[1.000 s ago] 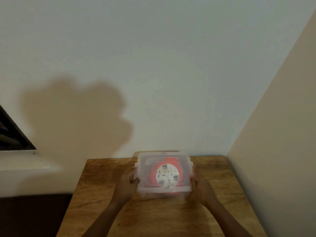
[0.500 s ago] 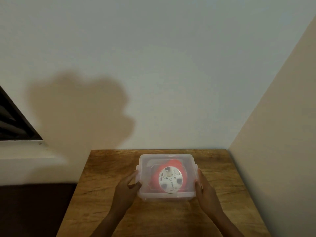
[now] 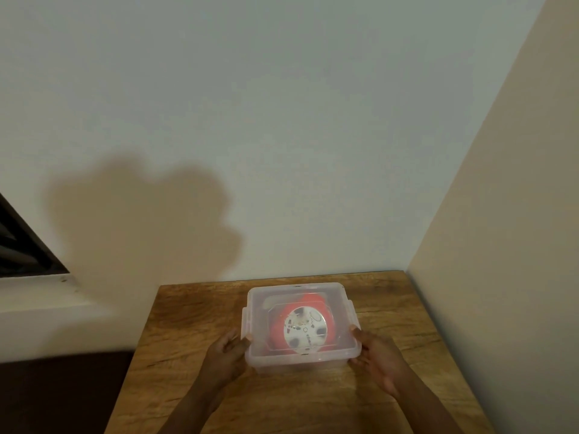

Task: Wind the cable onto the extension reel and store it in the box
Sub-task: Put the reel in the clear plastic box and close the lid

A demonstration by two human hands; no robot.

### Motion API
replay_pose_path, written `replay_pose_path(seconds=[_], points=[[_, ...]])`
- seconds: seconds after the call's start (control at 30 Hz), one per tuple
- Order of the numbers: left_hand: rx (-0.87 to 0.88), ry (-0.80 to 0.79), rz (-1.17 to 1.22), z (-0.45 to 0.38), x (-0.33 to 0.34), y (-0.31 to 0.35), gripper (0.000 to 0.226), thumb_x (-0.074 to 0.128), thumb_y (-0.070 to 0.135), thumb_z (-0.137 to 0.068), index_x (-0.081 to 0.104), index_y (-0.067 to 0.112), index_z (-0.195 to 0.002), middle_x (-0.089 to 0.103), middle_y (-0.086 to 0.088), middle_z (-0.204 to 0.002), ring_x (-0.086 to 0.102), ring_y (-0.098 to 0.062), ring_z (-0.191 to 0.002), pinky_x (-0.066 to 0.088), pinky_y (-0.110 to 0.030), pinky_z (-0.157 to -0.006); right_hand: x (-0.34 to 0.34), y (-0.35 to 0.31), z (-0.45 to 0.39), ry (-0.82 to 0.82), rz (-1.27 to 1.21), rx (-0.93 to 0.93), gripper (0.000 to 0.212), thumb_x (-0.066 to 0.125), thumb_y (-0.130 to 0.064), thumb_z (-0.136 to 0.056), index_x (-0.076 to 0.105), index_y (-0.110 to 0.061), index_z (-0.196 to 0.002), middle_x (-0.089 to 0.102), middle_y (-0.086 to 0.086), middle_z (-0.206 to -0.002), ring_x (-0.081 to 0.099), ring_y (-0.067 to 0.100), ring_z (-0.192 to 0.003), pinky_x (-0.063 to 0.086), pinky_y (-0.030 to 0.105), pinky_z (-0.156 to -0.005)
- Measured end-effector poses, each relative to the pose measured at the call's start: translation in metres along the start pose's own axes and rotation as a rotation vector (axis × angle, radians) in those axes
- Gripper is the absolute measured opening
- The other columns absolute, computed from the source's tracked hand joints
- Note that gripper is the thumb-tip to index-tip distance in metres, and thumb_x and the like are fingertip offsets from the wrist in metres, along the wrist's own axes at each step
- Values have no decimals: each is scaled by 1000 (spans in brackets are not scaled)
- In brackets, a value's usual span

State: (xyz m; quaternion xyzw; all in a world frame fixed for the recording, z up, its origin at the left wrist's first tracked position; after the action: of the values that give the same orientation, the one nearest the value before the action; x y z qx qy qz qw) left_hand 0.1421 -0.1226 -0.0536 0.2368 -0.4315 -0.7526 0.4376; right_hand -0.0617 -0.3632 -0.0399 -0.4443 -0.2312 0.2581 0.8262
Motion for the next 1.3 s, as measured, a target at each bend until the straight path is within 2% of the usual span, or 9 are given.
replay_pose_path(seconds=[0.1, 0.2, 0.33, 0.43, 0.63, 0.77, 0.97, 1.23, 1.3], points=[[-17, -15, 18, 3, 2, 2, 60, 68, 25, -95, 44, 16, -149, 63, -11, -134, 69, -27, -100, 63, -38, -67, -1, -5, 0, 3, -37, 5, 25, 64, -9, -89, 64, -4, -114, 73, 16, -102, 71, 34, -91, 57, 51, -81], [-27, -13, 17, 5, 3, 2, 56, 67, 23, -96, 47, 15, -147, 66, -10, -128, 70, -28, -99, 63, -40, -69, 0, -8, -2, 67, 36, -79, 27, 66, -6, -88, 63, -11, -114, 73, 11, -103, 72, 30, -87, 59, 49, -74], [-26, -20, 21, 10, 4, 5, 48, 65, 21, -97, 52, 15, -143, 70, -3, -112, 72, -28, -98, 64, -41, -70, 9, -7, -5, 160, 341, -234, 25, 60, -11, -93, 63, -16, -118, 71, -1, -99, 72, 15, -81, 58, 27, -58], [-31, -18, 24, 11, 1, 7, 46, 64, 21, -97, 53, 14, -142, 70, -4, -113, 71, -28, -99, 64, -43, -73, 12, -2, -7, 196, 457, -304, 25, 57, -15, -95, 61, -17, -119, 70, -4, -99, 71, 11, -80, 57, 22, -57], [-34, -37, 14, 16, 6, 10, 41, 61, 19, -100, 54, 13, -140, 71, 0, -106, 72, -25, -93, 62, -33, -61, 15, -3, -5, 268, 621, -378, 16, 55, -20, -97, 61, -24, -110, 69, -7, -95, 68, 5, -76, 51, 14, -54], [-23, -58, 10, 17, 9, 12, 40, 59, 20, -101, 54, 12, -140, 71, 1, -105, 71, -23, -94, 60, -31, -61, 21, 0, -5, 365, 756, -463, 13, 56, -25, -97, 65, -27, -106, 69, -13, -89, 66, -1, -71, 45, 7, -52], [-23, -61, -8, 17, 8, 10, 42, 59, 22, -100, 53, 12, -141, 71, 3, -105, 72, -20, -92, 61, -29, -57, 25, 4, -1, 368, 748, -532, 16, 52, -26, -99, 61, -29, -111, 68, -14, -91, 66, -2, -71, 47, 7, -52], [-37, -12, -31, 9, -1, 6, 55, 70, 26, -94, 50, 15, -144, 68, -7, -126, 71, -24, -100, 62, -37, -69, 25, 6, 1, 359, 759, -564, 19, 47, -31, -100, 59, -31, -115, 69, -13, -93, 66, -1, -73, 50, 10, -56], [-4, -18, -92, 7, -4, 7, 52, 71, 26, -93, 55, 13, -140, 71, -6, -123, 73, -24, -100, 64, -37, -72, 24, 8, -1, 360, 778, -572, 24, 45, -30, -101, 58, -28, -120, 69, -10, -96, 66, 0, -76, 51, 12, -59]])
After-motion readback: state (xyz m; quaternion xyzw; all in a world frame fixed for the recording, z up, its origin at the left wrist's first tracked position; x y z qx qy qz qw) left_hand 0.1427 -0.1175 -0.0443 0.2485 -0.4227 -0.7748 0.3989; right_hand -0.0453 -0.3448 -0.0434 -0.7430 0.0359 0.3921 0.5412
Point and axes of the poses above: each hand's wrist, its own z-axis away from the middle knuckle, its own x-axis out of the palm, y = z × x, the point moved 3 cm from there along -z, towards the middle knuckle
